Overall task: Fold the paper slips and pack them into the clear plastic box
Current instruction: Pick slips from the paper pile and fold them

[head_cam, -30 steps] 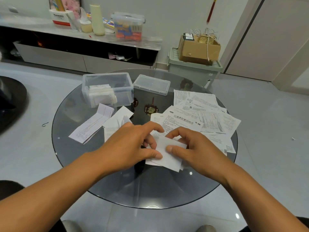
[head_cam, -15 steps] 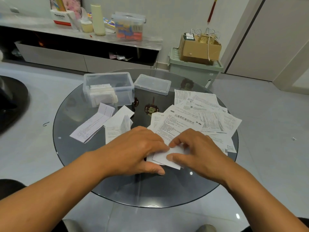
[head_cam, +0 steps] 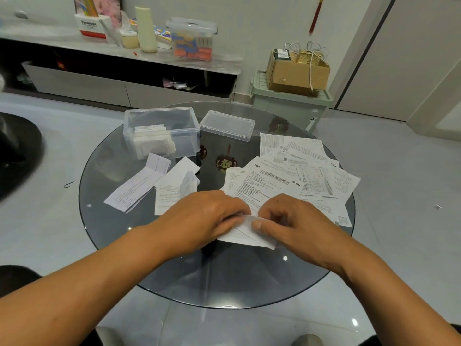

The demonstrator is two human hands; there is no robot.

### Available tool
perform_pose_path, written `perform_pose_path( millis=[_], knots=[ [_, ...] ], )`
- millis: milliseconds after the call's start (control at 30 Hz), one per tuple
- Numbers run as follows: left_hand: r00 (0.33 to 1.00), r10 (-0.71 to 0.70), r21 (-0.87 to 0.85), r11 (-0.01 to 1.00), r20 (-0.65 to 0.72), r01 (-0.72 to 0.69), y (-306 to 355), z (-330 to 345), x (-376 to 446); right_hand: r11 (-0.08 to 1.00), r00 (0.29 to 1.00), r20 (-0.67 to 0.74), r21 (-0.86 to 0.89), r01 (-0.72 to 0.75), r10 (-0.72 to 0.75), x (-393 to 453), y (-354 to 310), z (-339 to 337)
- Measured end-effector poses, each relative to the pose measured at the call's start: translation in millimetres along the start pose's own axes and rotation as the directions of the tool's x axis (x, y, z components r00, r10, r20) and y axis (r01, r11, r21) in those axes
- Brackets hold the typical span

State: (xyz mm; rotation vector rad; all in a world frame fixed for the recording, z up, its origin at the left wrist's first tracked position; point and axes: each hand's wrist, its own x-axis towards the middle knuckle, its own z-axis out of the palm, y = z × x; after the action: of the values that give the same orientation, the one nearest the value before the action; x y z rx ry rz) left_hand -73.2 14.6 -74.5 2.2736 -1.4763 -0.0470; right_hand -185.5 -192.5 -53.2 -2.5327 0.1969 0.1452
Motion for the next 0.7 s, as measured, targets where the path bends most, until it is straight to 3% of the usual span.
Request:
perform_pose_path(
  millis=[167,467,700],
  knots=[
    [0.994,-0.111,-0.097,0.989,0.014,0.112,3.3,3.7,-0.4,0.99,0.994,-0.064,0.115,-0.081,0.089,3.6,1.5,4.0],
    [0.997,-0.069,-0.012,0.998,0.041,0.069,-5.8,10.2,5.0,0.99,0.989,-0.068,-0.038,-0.132,0.13,9.0,-6.4,12.9],
    [0.99,-0.138,-0.197,0.971,-0.003,0.134,1.3,11.2,2.5,0.982,0.996,-0.04,0.175,-0.069,0.077,5.7,-10.4,15.0]
  ],
)
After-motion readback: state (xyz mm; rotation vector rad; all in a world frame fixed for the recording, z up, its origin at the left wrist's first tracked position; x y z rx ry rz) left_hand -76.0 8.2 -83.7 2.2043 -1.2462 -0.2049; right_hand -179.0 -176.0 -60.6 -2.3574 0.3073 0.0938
